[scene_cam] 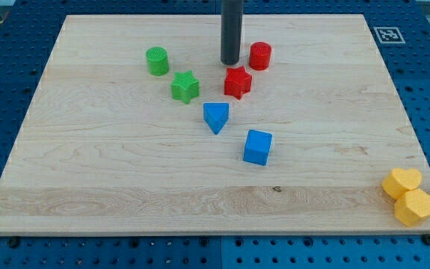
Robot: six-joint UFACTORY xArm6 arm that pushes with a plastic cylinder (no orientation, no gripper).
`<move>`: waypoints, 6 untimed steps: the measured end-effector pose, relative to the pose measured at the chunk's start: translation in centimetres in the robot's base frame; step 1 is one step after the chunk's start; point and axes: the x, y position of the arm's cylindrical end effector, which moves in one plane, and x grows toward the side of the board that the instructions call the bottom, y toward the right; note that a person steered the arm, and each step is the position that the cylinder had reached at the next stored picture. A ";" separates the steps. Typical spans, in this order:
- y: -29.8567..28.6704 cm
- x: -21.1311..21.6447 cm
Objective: Point your arm at yellow heart
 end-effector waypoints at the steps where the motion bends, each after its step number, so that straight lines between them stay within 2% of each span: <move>1: 0.0 -3.7; 2: 0.2 -7.3; 3: 0.3 -8.2; 4: 2.5 -9.6; 5: 7.1 -10.3; 6: 8.6 -10.5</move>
